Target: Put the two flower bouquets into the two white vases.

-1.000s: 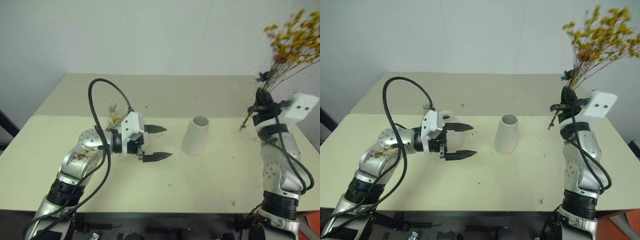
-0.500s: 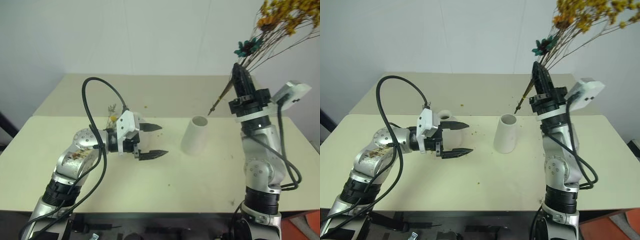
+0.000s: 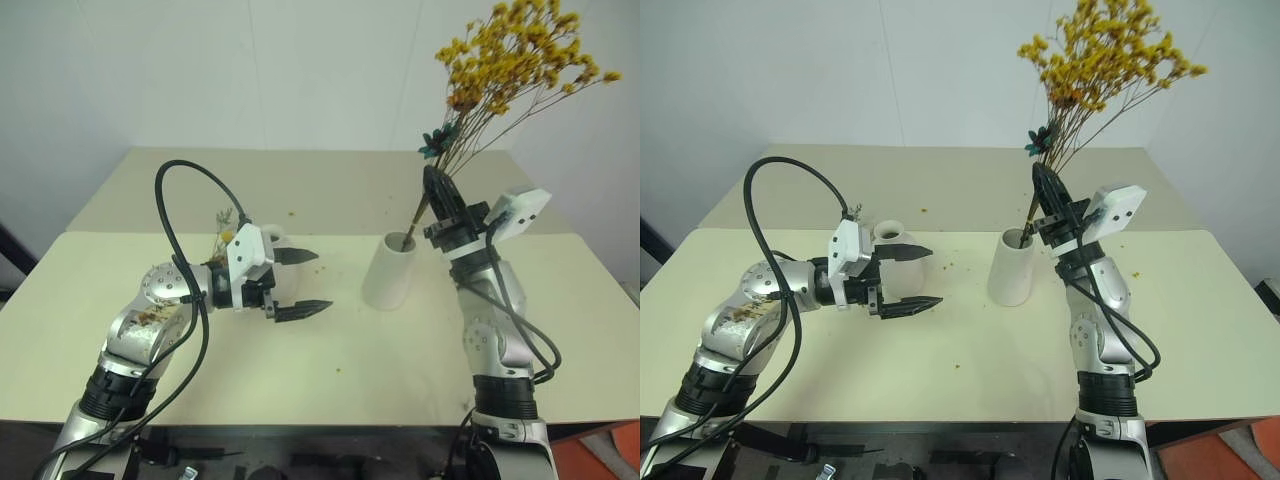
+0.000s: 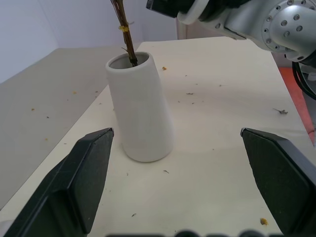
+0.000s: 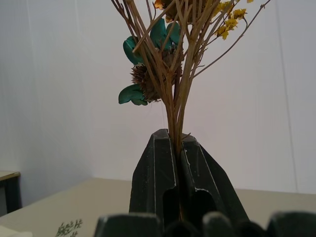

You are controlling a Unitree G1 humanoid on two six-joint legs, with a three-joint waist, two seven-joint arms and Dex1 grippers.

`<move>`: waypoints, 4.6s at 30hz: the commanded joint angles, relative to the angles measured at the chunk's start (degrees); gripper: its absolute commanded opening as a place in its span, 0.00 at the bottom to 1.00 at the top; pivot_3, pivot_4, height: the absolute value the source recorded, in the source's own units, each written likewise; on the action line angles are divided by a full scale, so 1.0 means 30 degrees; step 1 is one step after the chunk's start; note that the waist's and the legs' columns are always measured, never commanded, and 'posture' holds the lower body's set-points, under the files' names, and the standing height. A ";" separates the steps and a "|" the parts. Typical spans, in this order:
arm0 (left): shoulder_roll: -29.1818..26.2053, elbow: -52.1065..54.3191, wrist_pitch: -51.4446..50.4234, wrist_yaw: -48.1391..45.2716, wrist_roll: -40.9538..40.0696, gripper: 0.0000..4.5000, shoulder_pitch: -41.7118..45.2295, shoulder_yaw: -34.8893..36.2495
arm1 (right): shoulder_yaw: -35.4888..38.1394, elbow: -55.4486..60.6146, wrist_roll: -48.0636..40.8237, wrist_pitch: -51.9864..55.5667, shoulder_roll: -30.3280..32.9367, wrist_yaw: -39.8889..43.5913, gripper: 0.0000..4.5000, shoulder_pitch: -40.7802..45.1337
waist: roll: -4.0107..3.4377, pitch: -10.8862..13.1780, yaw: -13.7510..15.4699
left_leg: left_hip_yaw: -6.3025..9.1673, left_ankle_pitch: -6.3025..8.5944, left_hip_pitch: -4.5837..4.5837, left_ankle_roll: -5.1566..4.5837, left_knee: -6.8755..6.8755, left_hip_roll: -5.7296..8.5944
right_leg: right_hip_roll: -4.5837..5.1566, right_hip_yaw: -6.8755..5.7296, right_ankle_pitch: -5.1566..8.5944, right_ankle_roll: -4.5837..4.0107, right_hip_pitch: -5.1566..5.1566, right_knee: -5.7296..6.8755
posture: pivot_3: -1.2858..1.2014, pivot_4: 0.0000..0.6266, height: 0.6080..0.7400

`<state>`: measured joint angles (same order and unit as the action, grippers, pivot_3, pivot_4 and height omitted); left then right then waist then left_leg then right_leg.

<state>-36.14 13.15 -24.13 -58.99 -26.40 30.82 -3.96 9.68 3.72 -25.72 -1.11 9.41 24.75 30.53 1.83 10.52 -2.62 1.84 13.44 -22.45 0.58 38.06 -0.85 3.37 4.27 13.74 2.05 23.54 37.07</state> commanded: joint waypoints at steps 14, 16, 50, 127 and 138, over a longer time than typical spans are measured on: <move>-0.0090 0.0437 0.0081 0.0338 -0.0411 1.00 0.0163 0.0668 | -0.1639 0.0649 0.3444 -0.2661 -0.0570 -0.1042 0.01 -0.1855 | -0.0001 0.0001 0.0000 | 0.0001 0.0000 0.0000 0.0001 -0.0003 0.0002 | 0.0000 0.0000 -0.0001 -0.0001 0.0006 0.0004 | 0.52 0.24 1.00; -0.0100 0.0452 0.0101 0.0345 -0.0398 1.00 0.0161 0.0672 | -0.1500 0.0614 0.3404 -0.2647 -0.0516 -0.1082 0.18 -0.1868 | -0.0001 0.0001 0.0003 | 0.0001 0.0000 -0.0001 0.0001 -0.0003 0.0002 | 0.0000 0.0001 -0.0001 -0.0001 0.0007 0.0001 | 0.52 0.24 1.00; -0.1605 0.4289 -0.3540 0.3798 -0.4171 1.00 -0.2758 0.6704 | 0.3019 1.0479 -0.4741 0.7173 1.1341 0.5750 1.00 -1.0595 | 0.0017 0.0010 0.0073 | 0.0014 0.0001 -0.0011 0.0000 -0.0005 0.0004 | 0.0018 -0.0015 0.0006 0.0011 -0.0038 -0.0052 | 0.52 0.24 1.00; -0.0951 -2.4404 -0.1431 0.6073 0.8992 0.01 0.9447 0.0101 | 0.0648 1.2523 -0.9337 1.5163 1.4517 0.5669 1.00 -0.7057 | 0.0099 -0.0183 0.0536 | 0.0077 -0.0006 -0.0047 0.0004 0.0109 0.0019 | 0.0000 -0.0096 0.0012 0.0024 -0.0046 0.0026 | 0.52 0.24 1.00; -0.0535 -1.3749 -0.0807 0.5937 0.3315 0.01 0.7497 0.6479 | 0.0420 1.2369 -0.8264 1.4014 1.4114 0.6075 1.00 -0.7031 | 0.0147 -0.0166 0.0665 | 0.0133 -0.0005 -0.0351 0.0004 0.0205 0.0019 | 0.0018 -0.0119 -0.0021 0.0009 0.0222 0.0046 | 0.52 0.24 1.00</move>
<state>-38.58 -32.87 -29.49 -42.15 -13.82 53.62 13.11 10.04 39.97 -51.07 43.10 52.05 42.59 8.78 2.27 10.02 -0.63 2.24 13.42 -23.47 0.59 38.70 -0.76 3.47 3.92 13.67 2.10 24.15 37.19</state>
